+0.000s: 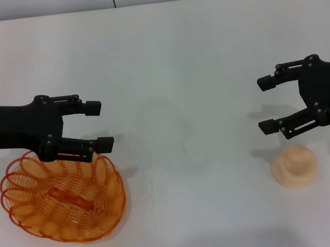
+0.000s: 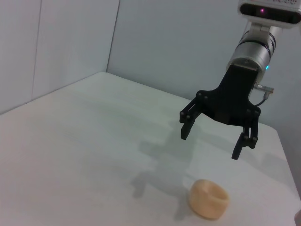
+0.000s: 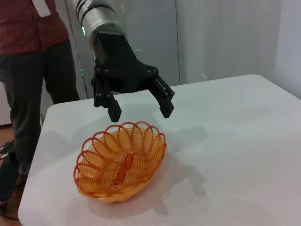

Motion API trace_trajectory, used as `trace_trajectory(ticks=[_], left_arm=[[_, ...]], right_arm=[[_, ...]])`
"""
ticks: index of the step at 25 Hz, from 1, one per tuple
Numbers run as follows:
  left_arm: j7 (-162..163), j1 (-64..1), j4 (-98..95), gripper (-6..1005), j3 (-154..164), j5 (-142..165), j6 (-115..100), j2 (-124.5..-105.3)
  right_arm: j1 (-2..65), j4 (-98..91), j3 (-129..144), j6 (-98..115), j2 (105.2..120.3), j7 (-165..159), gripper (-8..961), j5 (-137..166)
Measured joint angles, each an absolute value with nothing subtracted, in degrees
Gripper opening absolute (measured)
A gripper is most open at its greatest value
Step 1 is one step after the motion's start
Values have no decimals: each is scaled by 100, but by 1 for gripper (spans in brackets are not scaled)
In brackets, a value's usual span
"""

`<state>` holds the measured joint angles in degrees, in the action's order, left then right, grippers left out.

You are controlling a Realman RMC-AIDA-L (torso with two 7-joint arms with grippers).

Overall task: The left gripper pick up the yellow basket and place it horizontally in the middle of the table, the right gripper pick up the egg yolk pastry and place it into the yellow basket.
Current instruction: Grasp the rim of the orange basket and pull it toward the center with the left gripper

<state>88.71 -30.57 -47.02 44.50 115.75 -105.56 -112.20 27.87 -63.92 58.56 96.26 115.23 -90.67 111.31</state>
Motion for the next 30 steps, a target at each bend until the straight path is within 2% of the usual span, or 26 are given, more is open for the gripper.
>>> trace_trajectory(ticks=[13, 24, 30], left_arm=[[8895, -3061, -4702, 870, 4448, 11590, -10542, -11214], [10950, -3351, -5702, 853, 4458, 12980, -10602, -10795], [11939, -3629, -6162, 844, 4489, 14593, -10721, -10782]], right_arm=[[2782, -6389, 5862, 9591, 11522, -9070, 872, 11136], [2757, -6388, 5862, 9579, 11522, -9044, 872, 11125], [2758, -6388, 5860, 9561, 11522, -9039, 873, 11092]])
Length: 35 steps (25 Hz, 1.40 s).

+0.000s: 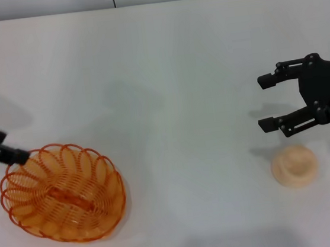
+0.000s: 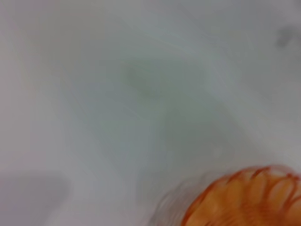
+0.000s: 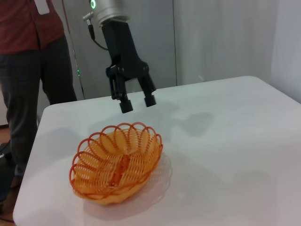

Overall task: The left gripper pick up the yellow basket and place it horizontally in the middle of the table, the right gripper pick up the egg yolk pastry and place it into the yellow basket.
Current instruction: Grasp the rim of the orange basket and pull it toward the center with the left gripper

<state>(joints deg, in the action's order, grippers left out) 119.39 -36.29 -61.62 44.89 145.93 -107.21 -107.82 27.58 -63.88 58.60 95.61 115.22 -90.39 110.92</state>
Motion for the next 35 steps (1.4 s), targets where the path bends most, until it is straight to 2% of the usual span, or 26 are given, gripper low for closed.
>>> trace_trajectory(ticks=[7, 17, 28, 35], left_arm=[[12231, -3876, -6186, 833, 4501, 15722, -10792, -10833], [12391, -3963, -5839, 818, 4644, 16217, -10449, -11203], [12881, -3925, -5827, 801, 4935, 16231, -10320, -11305], [12920, -3956, -5826, 541, 5020, 16234, -10248, -11306]], right_arm=[[2765, -6389, 5836, 9553, 11525, -9036, 872, 11074], [2770, -6389, 5861, 9526, 11531, -9038, 872, 11040], [2760, -6390, 5837, 9512, 11530, -9030, 872, 11038], [2751, -6390, 5818, 9509, 11524, -9027, 873, 11041]])
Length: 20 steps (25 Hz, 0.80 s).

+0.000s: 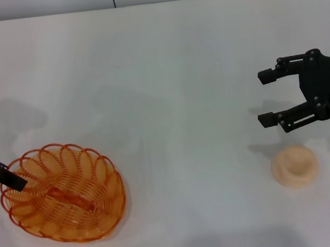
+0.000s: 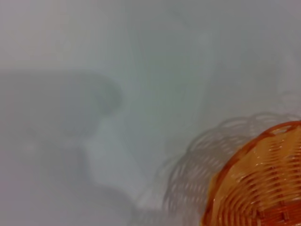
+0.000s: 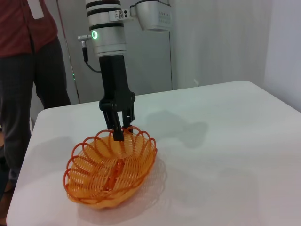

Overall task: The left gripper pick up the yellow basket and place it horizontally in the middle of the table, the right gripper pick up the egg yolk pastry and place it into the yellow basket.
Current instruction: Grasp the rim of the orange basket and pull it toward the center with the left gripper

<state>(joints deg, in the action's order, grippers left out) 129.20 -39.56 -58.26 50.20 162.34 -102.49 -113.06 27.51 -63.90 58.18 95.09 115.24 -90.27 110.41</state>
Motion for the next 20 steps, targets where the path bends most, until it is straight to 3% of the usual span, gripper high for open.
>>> trace_trajectory(ticks=[4, 20], left_arm=[[12920, -3942, -5826, 394, 5087, 16234, -10201, -11305], [12872, -3966, -5592, 399, 5105, 16233, -9775, -11393]], right_arm=[[2750, -6390, 5818, 9511, 11522, -9026, 873, 11041], [2751, -6390, 5809, 9508, 11513, -9026, 873, 11053]])
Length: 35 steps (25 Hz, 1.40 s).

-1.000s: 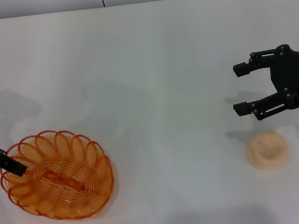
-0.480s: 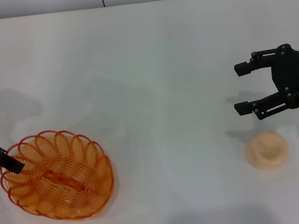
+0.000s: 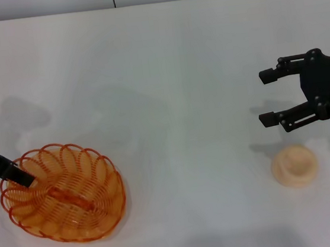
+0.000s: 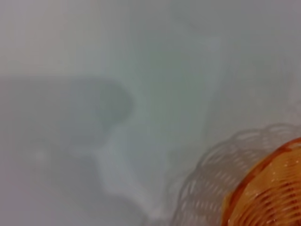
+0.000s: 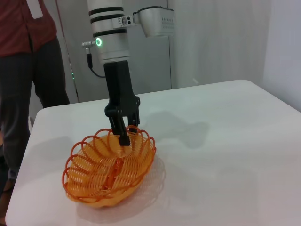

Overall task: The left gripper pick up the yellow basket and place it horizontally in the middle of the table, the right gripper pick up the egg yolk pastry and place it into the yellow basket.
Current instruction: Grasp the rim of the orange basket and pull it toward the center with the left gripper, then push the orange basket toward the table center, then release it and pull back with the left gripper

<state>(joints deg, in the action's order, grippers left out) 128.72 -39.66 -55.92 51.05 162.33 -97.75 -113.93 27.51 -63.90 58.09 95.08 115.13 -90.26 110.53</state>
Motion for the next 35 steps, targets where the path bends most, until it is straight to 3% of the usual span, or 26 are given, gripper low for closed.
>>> trace_trajectory(ticks=[3, 8, 35], left_arm=[[12870, -3960, -5590, 399, 5184, 16233, -9733, -11424], [12891, -3932, -5589, 271, 5317, 16233, -9636, -11439], [13520, -3966, -6057, 113, 5301, 15600, -9731, -11462]], right_arm=[[2751, -6390, 5809, 9509, 11513, -9026, 872, 11053], [2751, -6390, 5809, 9509, 11513, -9026, 872, 11052], [2751, -6407, 5800, 9501, 11506, -9026, 872, 11036]])
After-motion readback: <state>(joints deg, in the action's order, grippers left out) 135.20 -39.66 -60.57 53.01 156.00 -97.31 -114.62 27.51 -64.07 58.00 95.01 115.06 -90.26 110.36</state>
